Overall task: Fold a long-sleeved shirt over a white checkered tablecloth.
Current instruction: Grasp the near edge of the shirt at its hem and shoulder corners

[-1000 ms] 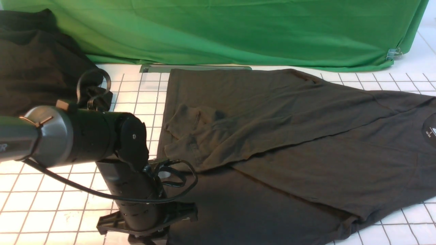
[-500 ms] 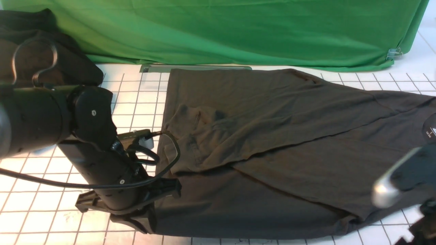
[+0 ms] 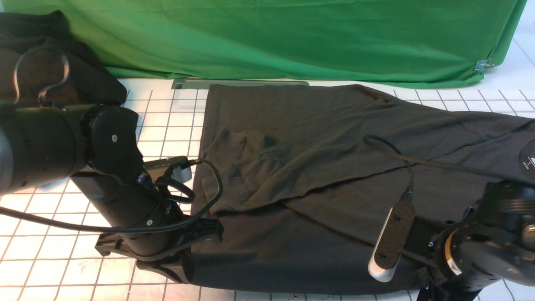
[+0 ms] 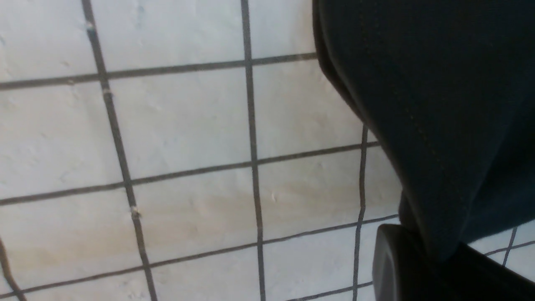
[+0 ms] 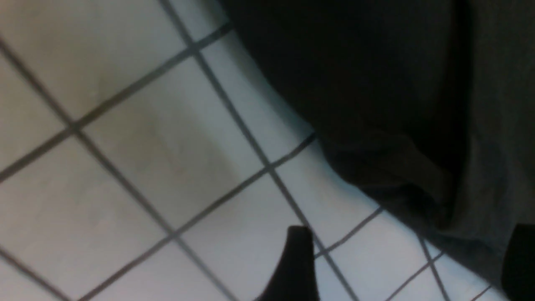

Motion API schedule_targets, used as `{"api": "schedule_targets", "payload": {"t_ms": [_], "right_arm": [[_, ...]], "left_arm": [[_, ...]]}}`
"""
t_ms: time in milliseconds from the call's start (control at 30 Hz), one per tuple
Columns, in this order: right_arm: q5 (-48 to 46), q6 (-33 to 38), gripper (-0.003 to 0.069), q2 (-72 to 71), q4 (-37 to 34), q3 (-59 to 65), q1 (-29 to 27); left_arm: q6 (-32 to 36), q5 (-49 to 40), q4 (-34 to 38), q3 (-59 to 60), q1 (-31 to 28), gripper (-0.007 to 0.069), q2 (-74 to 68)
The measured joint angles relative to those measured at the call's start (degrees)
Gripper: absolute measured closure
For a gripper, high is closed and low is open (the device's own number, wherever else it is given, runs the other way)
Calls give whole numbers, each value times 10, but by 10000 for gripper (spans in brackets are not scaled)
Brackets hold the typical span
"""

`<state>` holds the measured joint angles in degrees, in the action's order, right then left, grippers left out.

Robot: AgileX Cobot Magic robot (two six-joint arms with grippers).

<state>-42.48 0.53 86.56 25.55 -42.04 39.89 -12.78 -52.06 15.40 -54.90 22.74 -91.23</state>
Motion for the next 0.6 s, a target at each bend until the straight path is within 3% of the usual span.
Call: {"api": "schedule_targets", "payload": {"t_ms": [333, 600], "right_arm": [[39, -51, 70, 46, 56, 0, 0], [50, -89, 78, 61, 69, 0, -31]], "left_arm": [[5, 4, 7, 0, 0, 608, 0], [7, 4, 24, 0, 0, 608, 0]]}}
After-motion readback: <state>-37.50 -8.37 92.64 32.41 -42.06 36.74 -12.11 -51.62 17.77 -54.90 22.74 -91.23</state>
